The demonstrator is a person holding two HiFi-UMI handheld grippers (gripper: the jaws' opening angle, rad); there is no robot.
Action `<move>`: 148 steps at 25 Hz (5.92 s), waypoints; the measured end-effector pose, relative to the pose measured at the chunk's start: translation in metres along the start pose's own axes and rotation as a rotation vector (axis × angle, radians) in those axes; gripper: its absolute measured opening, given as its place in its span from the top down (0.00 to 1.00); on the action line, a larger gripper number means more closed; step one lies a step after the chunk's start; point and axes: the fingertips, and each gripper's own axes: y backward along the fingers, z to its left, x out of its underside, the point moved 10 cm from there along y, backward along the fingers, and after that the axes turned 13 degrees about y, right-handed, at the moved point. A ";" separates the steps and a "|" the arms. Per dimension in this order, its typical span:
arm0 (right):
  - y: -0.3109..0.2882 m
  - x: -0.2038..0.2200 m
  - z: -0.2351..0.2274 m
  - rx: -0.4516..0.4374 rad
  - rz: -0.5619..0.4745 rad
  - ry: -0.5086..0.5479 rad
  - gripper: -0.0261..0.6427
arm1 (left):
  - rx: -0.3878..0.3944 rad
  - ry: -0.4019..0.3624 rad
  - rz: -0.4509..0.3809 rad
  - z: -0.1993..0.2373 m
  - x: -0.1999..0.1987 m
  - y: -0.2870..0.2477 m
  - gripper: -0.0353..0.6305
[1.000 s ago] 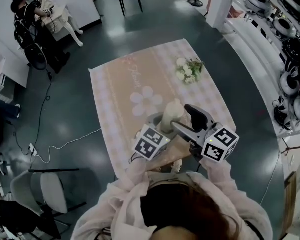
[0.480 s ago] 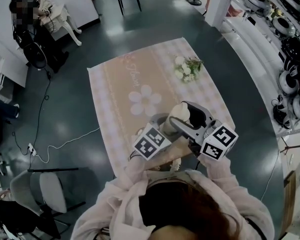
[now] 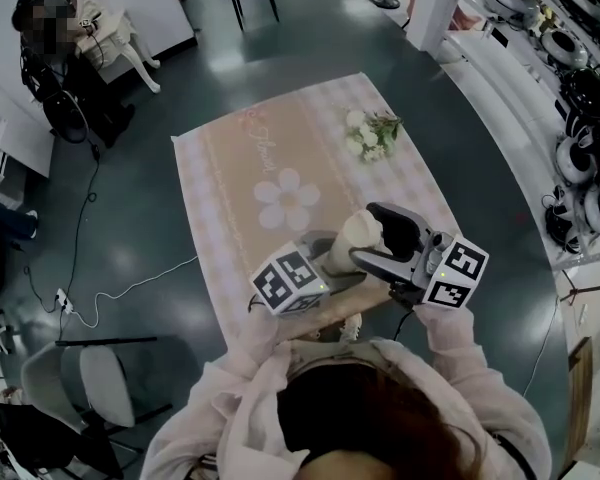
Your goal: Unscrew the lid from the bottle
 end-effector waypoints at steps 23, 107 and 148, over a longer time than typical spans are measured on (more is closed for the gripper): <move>-0.009 -0.012 0.021 0.153 0.095 0.120 0.37 | -0.213 -0.060 -0.046 -0.009 -0.008 0.009 0.47; -0.028 -0.018 0.015 -0.400 0.061 0.201 0.55 | 0.104 -0.113 -0.002 -0.011 -0.001 0.042 0.47; -0.030 -0.025 0.021 -0.413 -0.023 0.194 0.54 | 0.203 -0.128 -0.001 -0.013 0.001 0.048 0.47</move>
